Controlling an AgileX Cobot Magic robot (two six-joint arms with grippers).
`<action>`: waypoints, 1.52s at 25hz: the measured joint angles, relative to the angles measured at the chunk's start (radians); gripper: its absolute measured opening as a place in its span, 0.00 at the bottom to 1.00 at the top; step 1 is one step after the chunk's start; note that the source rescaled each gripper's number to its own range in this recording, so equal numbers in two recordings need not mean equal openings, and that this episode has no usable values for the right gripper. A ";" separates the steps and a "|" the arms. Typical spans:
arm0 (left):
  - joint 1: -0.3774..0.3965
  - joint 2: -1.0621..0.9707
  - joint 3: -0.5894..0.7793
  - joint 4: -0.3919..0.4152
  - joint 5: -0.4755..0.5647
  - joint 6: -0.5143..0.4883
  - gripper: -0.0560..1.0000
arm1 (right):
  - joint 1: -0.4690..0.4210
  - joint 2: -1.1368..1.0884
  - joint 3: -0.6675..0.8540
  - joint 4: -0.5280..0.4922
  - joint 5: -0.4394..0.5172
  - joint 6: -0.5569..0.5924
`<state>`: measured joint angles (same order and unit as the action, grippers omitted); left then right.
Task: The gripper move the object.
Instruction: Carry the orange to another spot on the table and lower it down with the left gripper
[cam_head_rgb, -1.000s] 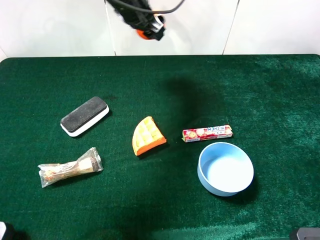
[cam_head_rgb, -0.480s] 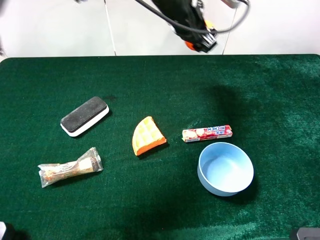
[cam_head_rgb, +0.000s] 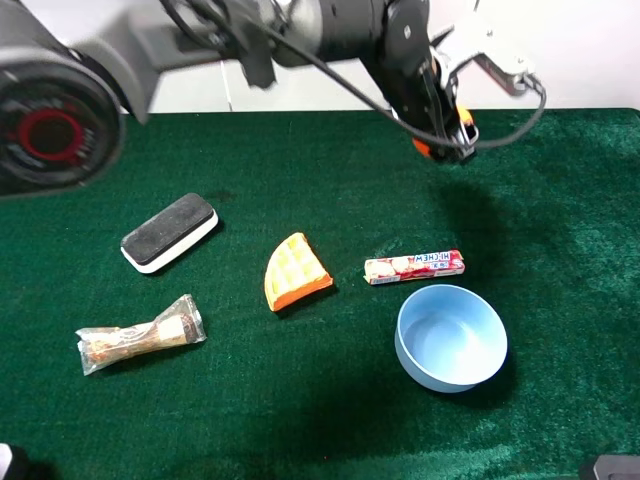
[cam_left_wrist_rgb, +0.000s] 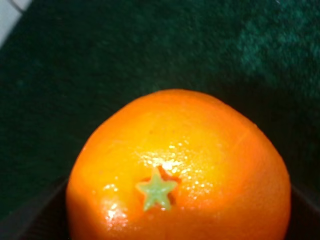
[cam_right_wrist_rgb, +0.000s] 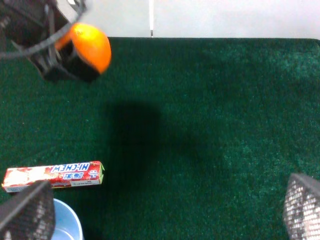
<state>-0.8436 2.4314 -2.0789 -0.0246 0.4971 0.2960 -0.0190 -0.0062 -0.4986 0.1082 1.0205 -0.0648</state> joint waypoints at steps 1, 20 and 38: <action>-0.005 0.012 0.000 0.000 0.000 0.000 0.05 | 0.000 0.000 0.000 0.000 0.000 0.000; -0.039 0.113 -0.002 0.000 0.019 0.005 0.05 | 0.000 0.000 0.000 0.002 0.000 0.001; -0.040 0.120 0.001 0.000 0.031 0.005 0.05 | 0.000 0.000 0.000 0.002 0.000 0.001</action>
<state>-0.8836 2.5510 -2.0775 -0.0245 0.5277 0.3005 -0.0190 -0.0062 -0.4986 0.1101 1.0207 -0.0640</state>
